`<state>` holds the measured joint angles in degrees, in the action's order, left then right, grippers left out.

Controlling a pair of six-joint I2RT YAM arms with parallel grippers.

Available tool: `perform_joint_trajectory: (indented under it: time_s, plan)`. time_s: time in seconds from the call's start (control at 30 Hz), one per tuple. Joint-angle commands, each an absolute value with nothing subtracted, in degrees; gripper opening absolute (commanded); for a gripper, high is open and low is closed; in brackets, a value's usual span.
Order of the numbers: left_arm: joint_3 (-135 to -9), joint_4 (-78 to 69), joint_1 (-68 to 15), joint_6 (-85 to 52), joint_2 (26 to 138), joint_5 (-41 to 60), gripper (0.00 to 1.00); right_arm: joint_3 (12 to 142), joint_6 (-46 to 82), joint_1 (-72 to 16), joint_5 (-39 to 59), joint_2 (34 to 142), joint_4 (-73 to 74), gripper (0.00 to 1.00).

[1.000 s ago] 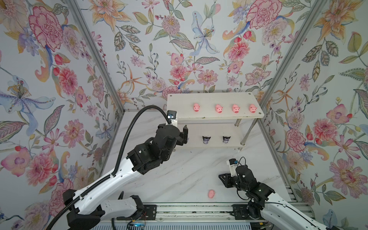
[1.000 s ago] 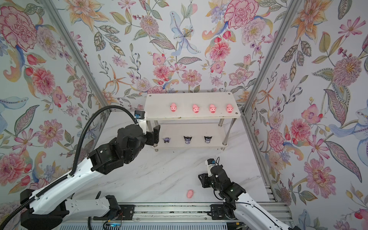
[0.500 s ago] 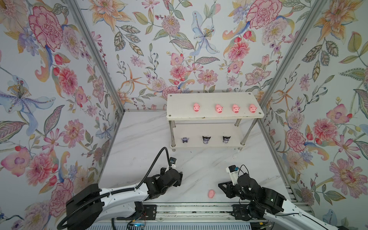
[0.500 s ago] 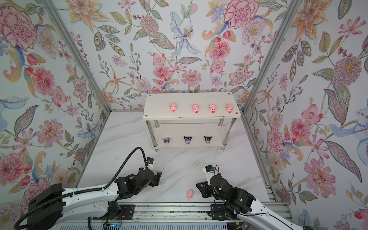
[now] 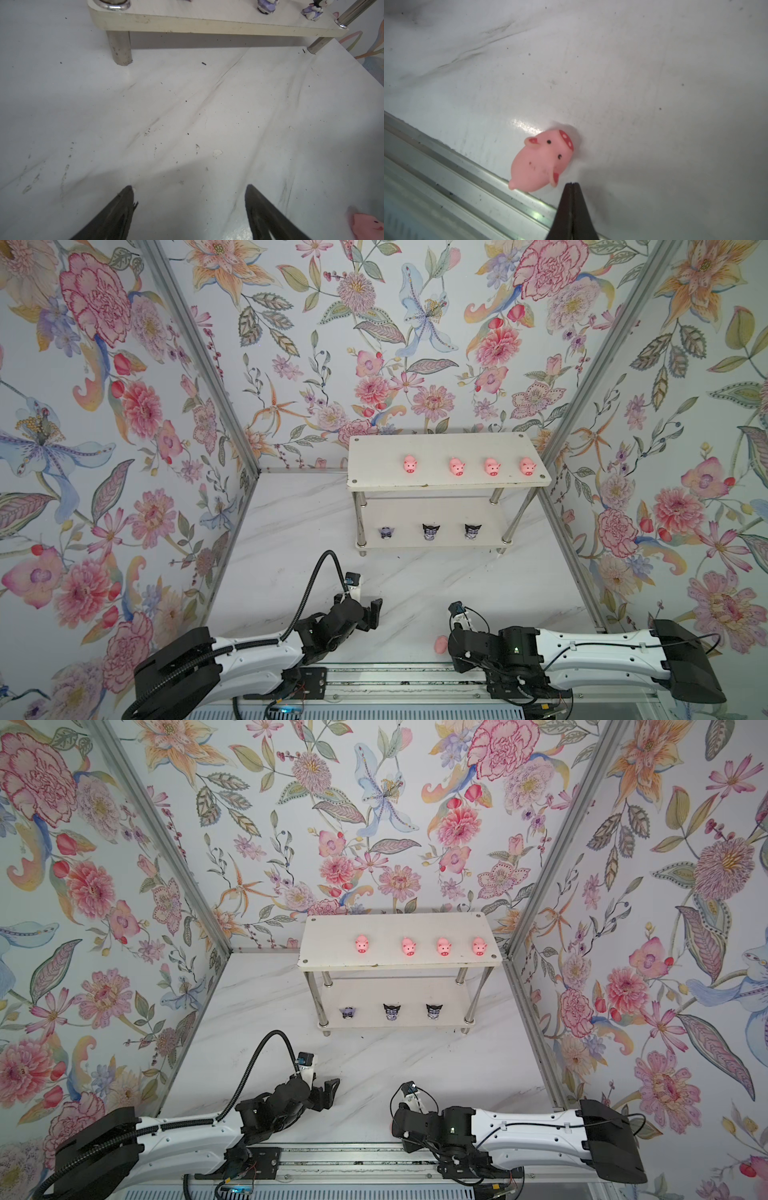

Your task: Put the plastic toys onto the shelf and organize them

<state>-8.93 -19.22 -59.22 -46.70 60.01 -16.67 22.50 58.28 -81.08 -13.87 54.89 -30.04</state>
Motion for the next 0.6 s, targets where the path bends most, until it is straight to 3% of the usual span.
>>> perform_joint_trajectory:
  time_s: [0.0,0.33,0.57]
  plan:
    - [-7.24,-22.11,-58.5,-47.82,58.52,-15.91,0.85,23.55,57.09,-78.79,-14.84,58.38,-22.88,0.07]
    - [-6.85,-24.16,-58.38,-47.81,59.65,-14.91,0.85,30.98,49.99,-74.22,-3.0,76.01,-2.32,0.08]
    - [-6.99,-24.23,-58.41,-48.21,59.83,-14.32,0.85,38.13,44.46,-72.06,2.54,84.49,2.46,0.05]
